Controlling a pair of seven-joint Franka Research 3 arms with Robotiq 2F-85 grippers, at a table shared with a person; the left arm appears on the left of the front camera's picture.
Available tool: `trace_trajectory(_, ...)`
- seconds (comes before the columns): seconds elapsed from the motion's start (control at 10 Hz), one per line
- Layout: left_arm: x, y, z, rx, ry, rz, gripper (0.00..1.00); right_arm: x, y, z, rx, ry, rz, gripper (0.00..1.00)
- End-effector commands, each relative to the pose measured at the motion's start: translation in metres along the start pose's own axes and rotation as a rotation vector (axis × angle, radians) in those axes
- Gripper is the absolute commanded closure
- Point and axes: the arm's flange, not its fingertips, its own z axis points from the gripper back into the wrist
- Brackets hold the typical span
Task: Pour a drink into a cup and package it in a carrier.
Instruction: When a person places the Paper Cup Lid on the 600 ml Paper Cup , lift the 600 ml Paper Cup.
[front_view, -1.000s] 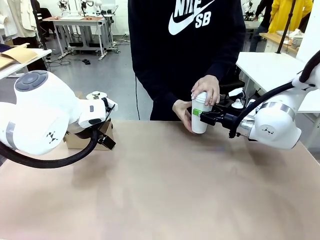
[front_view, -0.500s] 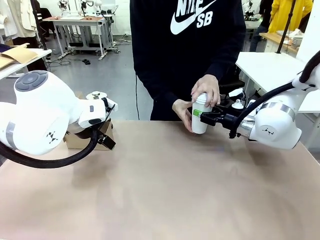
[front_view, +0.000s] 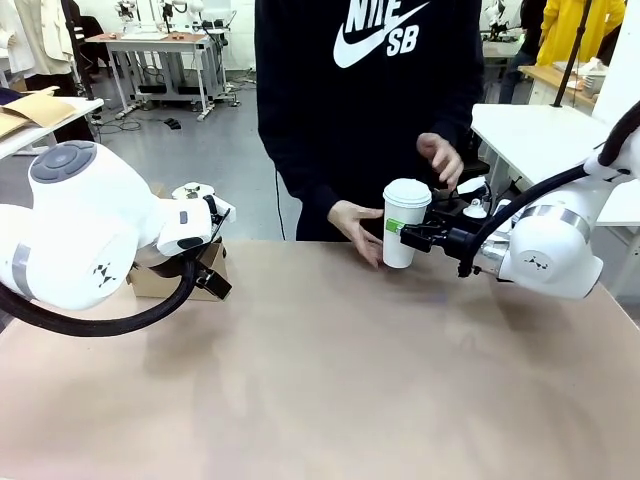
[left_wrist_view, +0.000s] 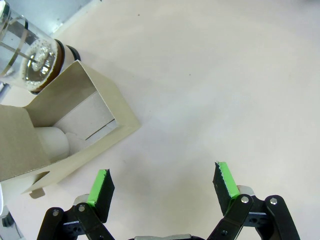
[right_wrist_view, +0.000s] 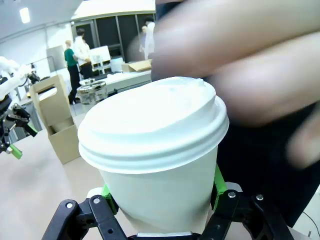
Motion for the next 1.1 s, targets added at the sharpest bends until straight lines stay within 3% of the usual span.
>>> trace_trajectory(0.0,-0.0003,0.0007,0.0003,-0.001,-0.001,0.002,0.00,0.0035,0.0035,-0.0024,-0.003,-0.014,0.008,0.20)
trace_trajectory(1.0,-0.0003,0.0007,0.0003,-0.001,-0.001,0.002,0.00,0.0035,0.0035,-0.0024,-0.003,-0.014,0.008,0.20)
